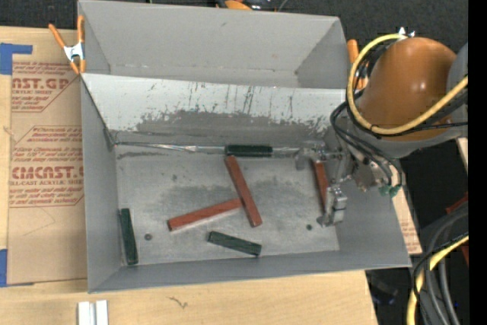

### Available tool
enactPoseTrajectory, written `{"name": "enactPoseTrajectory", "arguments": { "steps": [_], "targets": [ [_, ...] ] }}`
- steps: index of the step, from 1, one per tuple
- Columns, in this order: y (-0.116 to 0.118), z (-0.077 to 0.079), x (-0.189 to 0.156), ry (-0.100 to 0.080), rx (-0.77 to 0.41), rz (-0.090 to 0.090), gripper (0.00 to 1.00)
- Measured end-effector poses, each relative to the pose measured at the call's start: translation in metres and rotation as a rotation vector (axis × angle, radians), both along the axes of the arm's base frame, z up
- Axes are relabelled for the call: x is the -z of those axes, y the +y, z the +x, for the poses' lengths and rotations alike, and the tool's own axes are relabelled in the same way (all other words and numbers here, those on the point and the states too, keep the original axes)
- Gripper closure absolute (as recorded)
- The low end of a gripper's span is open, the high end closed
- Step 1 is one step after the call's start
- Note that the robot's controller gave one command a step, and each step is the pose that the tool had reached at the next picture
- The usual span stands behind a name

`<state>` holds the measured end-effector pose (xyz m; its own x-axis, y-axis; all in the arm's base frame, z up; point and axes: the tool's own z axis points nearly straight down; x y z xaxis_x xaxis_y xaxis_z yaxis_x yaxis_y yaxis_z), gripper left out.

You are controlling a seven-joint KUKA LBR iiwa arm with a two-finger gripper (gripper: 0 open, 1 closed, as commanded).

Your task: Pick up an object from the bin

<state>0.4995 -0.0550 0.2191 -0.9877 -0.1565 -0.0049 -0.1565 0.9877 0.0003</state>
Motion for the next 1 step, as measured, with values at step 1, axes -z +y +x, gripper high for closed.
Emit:
{"name": "enactPoseTrajectory", "arguments": {
  "steps": [1],
  "targets": [
    [0.0408,0.0801,0.039,0.001,-0.165,0.0,0.0]
  ]
}}
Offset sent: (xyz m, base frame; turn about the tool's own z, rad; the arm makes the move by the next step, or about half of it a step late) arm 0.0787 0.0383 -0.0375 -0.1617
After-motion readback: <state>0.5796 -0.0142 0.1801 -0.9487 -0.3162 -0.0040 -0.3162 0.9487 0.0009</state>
